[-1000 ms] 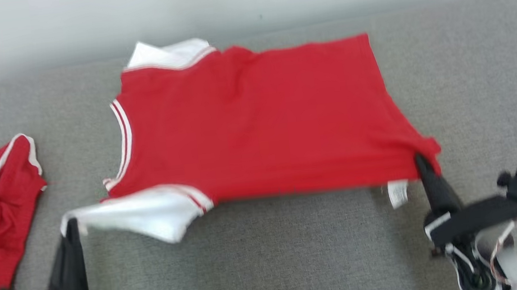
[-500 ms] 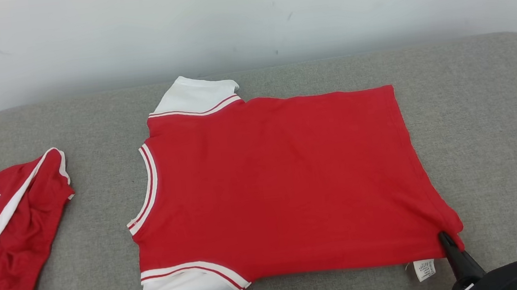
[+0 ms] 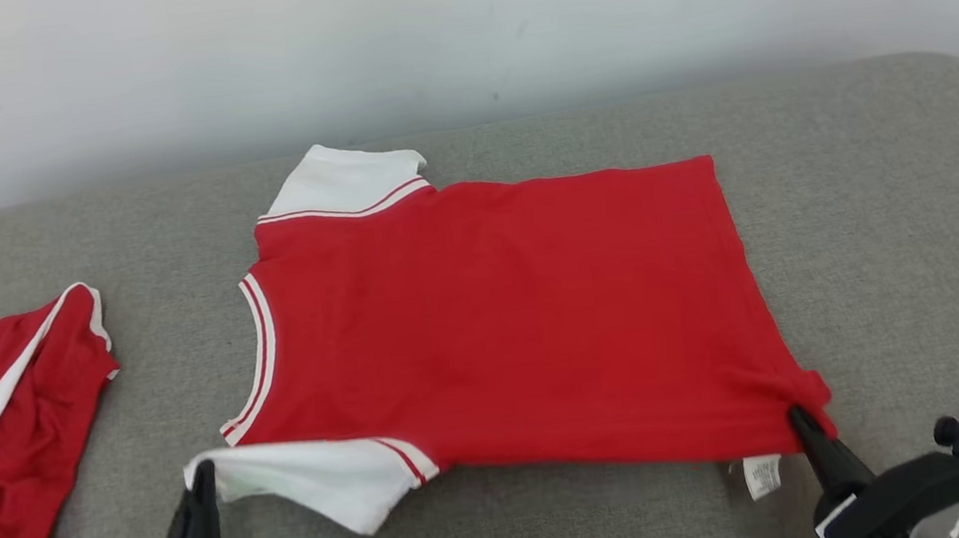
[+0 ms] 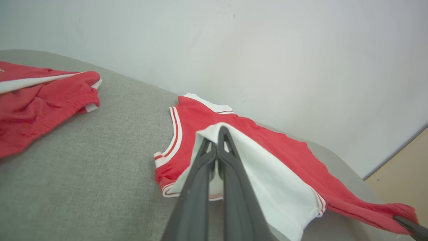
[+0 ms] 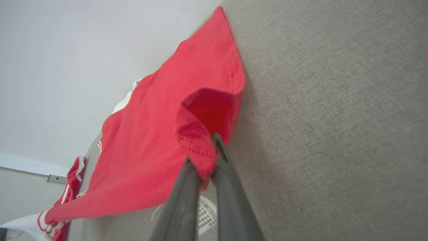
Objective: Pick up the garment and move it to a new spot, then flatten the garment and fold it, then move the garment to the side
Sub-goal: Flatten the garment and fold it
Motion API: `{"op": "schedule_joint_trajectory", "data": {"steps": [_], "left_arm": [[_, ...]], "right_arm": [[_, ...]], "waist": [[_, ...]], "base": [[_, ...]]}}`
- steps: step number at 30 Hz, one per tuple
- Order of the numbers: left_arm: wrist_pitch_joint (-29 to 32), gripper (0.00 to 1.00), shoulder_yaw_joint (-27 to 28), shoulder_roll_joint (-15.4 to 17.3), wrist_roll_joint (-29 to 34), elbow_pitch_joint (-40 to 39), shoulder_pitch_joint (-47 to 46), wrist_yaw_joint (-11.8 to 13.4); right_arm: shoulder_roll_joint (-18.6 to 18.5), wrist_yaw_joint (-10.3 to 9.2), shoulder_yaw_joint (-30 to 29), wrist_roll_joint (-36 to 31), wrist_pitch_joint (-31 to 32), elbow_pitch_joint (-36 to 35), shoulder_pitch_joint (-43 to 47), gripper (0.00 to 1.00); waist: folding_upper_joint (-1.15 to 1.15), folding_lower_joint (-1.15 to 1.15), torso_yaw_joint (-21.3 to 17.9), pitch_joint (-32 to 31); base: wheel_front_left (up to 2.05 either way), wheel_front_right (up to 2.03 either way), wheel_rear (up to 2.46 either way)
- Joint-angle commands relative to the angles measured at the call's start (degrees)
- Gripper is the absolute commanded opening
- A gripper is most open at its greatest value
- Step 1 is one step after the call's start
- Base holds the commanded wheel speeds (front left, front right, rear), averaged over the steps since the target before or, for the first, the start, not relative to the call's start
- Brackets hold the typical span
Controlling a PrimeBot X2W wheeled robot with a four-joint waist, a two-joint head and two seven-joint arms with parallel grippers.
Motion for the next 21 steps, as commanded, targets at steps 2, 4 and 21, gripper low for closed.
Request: {"op": "schedule_joint_trajectory", "data": {"steps": [2,4,21], "left_arm": [[1.06,0.00,-0.05,2.21,-1.37,1.56,-4.75,-0.32],[2.11,0.00,-0.64,3.10,-1.43,2.98,-7.56,-0.28],[3.09,0.00,-8.64,10.83,-5.98,23.60,-28.27,-0.43]], "right_arm": [[0.42,-0.01,0.06,-0.19,0.93,1.33,-3.36,0.00],[0.84,-0.01,0.27,0.34,1.78,2.60,-5.80,0.00],[2.69,0.00,1.17,-0.32,3.21,22.22,-28.54,0.00]], "waist": [[0.00,0.00,-1.56,1.30],[0.00,0.00,-2.37,2.10],[0.00,0.00,-5.94,7.55]], "base": [[0.00,0.00,0.00],[0.00,0.00,0.00],[0.00,0.00,0.00]]}}
